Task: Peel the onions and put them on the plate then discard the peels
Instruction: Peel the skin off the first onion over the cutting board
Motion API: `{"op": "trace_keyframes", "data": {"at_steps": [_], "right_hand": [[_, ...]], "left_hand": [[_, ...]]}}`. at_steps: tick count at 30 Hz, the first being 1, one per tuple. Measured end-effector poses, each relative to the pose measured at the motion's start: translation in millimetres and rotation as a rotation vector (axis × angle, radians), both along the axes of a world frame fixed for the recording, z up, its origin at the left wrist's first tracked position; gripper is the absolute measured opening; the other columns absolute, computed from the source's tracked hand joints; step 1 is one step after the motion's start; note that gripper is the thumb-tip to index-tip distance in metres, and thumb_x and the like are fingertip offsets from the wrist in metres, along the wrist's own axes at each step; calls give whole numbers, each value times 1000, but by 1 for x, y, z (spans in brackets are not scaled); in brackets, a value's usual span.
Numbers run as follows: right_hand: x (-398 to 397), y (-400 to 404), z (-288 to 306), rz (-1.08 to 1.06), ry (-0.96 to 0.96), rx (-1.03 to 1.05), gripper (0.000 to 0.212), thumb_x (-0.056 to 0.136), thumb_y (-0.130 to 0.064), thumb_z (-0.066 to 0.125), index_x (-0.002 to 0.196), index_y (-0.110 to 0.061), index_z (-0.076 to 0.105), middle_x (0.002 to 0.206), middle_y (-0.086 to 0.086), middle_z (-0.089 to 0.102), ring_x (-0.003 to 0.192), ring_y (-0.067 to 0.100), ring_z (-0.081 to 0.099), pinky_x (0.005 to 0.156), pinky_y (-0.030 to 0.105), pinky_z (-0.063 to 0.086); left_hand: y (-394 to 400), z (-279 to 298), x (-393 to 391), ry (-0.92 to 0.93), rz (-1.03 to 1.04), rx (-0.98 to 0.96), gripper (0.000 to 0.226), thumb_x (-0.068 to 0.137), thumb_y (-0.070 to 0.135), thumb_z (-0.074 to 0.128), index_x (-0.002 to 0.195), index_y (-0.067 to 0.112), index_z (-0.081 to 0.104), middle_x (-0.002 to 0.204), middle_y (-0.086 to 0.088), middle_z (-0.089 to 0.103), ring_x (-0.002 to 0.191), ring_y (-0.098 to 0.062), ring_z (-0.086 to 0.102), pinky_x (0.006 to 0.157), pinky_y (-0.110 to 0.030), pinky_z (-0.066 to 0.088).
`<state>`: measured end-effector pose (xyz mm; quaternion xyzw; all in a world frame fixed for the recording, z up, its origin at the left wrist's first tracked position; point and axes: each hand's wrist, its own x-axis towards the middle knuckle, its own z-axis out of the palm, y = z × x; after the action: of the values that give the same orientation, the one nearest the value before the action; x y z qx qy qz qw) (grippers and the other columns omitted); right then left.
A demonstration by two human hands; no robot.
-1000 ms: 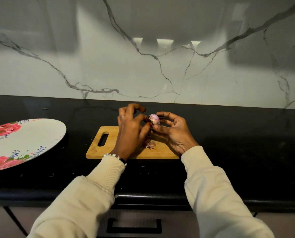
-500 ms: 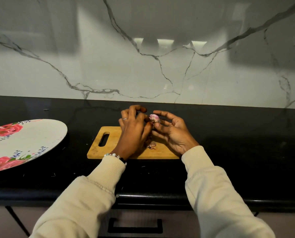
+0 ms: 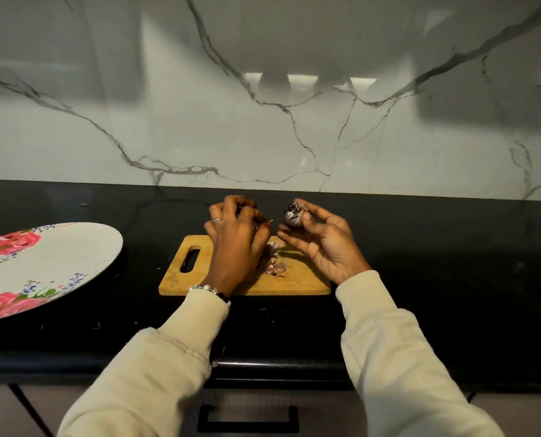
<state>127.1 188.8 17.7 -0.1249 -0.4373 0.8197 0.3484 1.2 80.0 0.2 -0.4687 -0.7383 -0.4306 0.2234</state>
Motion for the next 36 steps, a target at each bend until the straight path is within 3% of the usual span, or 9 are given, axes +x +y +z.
{"op": "trace_keyframes", "data": {"at_steps": [4, 7, 11, 20, 29, 36], "right_hand": [[1, -1, 1, -16, -79, 90, 25, 97, 0, 50, 116, -9, 66, 100, 18, 71, 85, 33, 70, 70, 41, 60], [1, -1, 1, 2, -104, 91, 25, 97, -2, 52, 115, -11, 67, 105, 19, 71, 92, 33, 69, 65, 38, 61], [-1, -2, 0, 60, -131, 128, 24, 97, -3, 52, 111, -11, 69, 102, 16, 73, 89, 28, 73, 68, 40, 62], [-2, -5, -2, 79, -151, 162, 26, 98, 2, 48, 114, -8, 67, 100, 16, 72, 84, 31, 69, 64, 33, 61], [-2, -4, -4, 66, -180, 190, 25, 99, 3, 48, 114, -6, 66, 110, 17, 68, 93, 34, 67, 74, 37, 60], [-4, -3, -5, 38, -233, 229, 21, 100, -4, 50, 109, -9, 68, 96, 14, 72, 77, 25, 69, 71, 37, 58]], "left_hand": [[-2, 1, 2, 18, -50, 54, 19, 87, 22, 68, 106, 19, 70, 124, -7, 50, 116, -24, 34, 89, -40, 28], [-3, 3, 3, 72, -82, 87, 23, 85, 29, 71, 107, 21, 71, 121, -8, 52, 113, -24, 38, 86, -37, 26], [-4, 3, 3, 124, -90, 111, 25, 81, 21, 76, 106, 20, 72, 120, -11, 54, 110, -26, 41, 83, -36, 29], [-7, 4, 3, 164, -106, 83, 17, 79, 27, 72, 93, 18, 72, 122, -11, 53, 113, -26, 36, 85, -39, 37], [-9, 3, 6, 191, -111, 25, 15, 82, 23, 73, 94, 14, 72, 128, -11, 47, 118, -26, 31, 89, -42, 33], [-5, 2, 9, 152, -102, -30, 21, 86, 30, 58, 95, 12, 64, 134, -9, 43, 118, -20, 27, 89, -37, 26]]}}
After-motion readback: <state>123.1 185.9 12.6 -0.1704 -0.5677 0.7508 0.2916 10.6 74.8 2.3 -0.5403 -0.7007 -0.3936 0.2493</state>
